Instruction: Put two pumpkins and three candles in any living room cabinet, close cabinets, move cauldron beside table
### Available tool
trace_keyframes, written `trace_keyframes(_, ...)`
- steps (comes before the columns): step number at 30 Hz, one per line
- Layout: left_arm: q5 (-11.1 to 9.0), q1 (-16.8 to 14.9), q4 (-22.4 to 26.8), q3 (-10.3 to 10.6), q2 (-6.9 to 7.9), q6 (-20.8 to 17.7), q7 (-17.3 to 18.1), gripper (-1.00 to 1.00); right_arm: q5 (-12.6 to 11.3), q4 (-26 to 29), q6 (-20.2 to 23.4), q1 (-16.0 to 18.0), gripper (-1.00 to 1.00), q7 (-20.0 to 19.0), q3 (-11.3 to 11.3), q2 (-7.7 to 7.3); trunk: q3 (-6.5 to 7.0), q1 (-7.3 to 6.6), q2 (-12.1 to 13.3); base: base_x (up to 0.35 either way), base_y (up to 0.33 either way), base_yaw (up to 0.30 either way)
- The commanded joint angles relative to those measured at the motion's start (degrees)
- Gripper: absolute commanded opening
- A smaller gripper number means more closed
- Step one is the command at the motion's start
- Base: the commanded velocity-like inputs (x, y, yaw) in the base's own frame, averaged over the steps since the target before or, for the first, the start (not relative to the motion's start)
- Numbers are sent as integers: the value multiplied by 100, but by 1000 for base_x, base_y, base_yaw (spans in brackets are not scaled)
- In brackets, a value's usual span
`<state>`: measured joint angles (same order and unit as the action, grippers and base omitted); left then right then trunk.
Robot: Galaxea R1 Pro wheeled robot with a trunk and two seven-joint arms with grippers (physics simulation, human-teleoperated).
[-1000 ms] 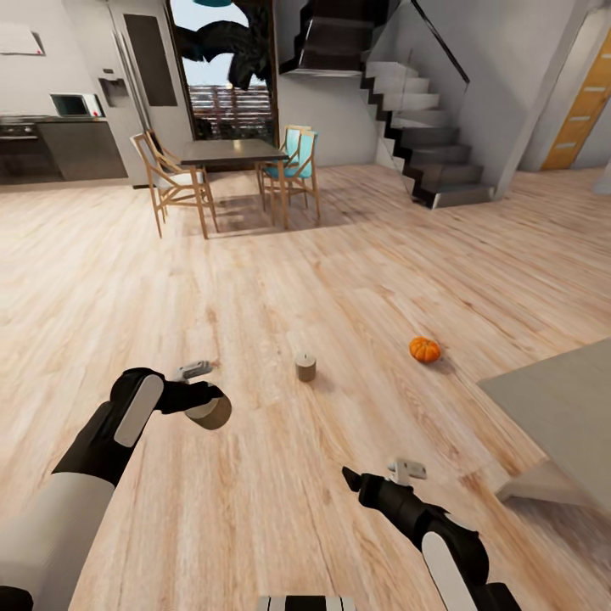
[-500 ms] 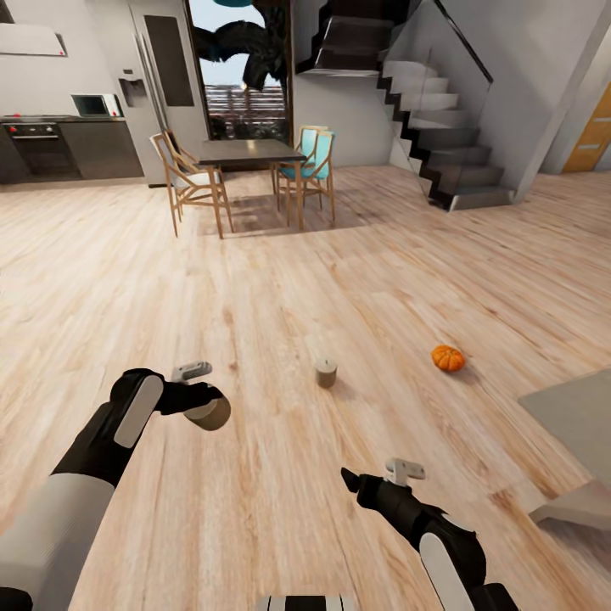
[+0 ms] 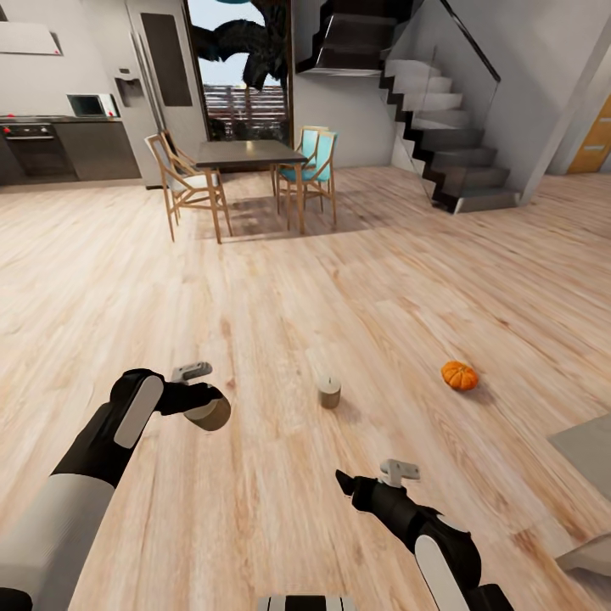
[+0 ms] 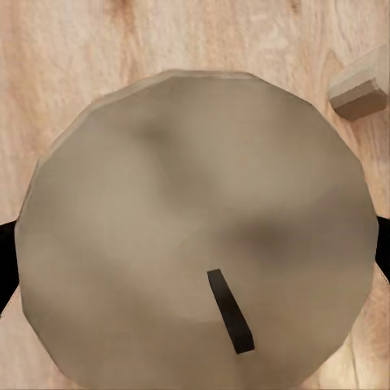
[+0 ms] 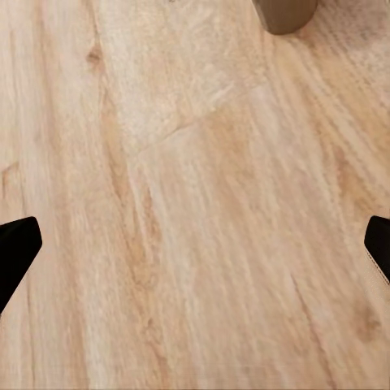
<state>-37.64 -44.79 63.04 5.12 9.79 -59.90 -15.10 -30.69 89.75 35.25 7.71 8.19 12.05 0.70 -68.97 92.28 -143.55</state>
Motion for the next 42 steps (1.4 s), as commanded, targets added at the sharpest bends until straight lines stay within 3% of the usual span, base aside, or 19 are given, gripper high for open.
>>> trace_keyframes(1, -61, -4, 6, 16, 6, -10, -54, -100, -60, 8, 17, 3, 100, 54, 5, 0, -5, 2, -2, 313, 1, 0)
trace_keyframes(9, -57, -4, 8, 8, 8, -10, -54, -100, -59, 8, -20, 3, 100, 63, 118, 2, -5, 2, -2, 320, 0, 0)
trace_keyframes(12, -63, -2, 13, -13, 29, -10, -54, -100, -60, 13, -10, 14, 100, 243, 160, 8, -5, 2, -2, 323, 2, 0)
trace_keyframes(14, -95, -3, 14, -25, 91, -10, -54, -100, -72, 30, 6, 23, 100, 626, 198, 36, -5, 2, -2, 321, 52, 0)
trace_keyframes(17, -122, -3, 15, -31, 182, -10, -54, -100, -87, 23, 33, 65, 100, 1392, 350, 227, -5, 2, -2, 316, 101, 0)
trace_keyframes(20, -126, -3, 10, -34, 208, -10, -54, -100, -102, 16, 128, 242, 100, 1923, 433, 351, -5, 2, -2, 314, 127, 0)
trace_keyframes(26, -122, -4, 6, -37, 224, -10, -54, -100, -147, -251, 909, 1289, 100, 2842, 488, 541, -5, 2, -2, 296, 179, 0)
trace_keyframes(29, -121, -4, 5, -33, 225, -10, -54, -100, -157, -478, 1015, 1541, 100, 2954, 476, 589, -5, 2, -2, 274, 202, 0)
trace_keyframes(34, -120, -4, 1, -25, 219, -10, -54, -100, -328, -1312, 1083, 1959, 100, 3026, 464, 601, -5, 2, -2, 229, 139, 0)
trace_keyframes(42, -113, -4, 10, -22, 219, -10, -54, -100, -375, -1492, 1097, 2087, 100, 3039, 495, 600, -5, 2, -2, 100, 0, 0)
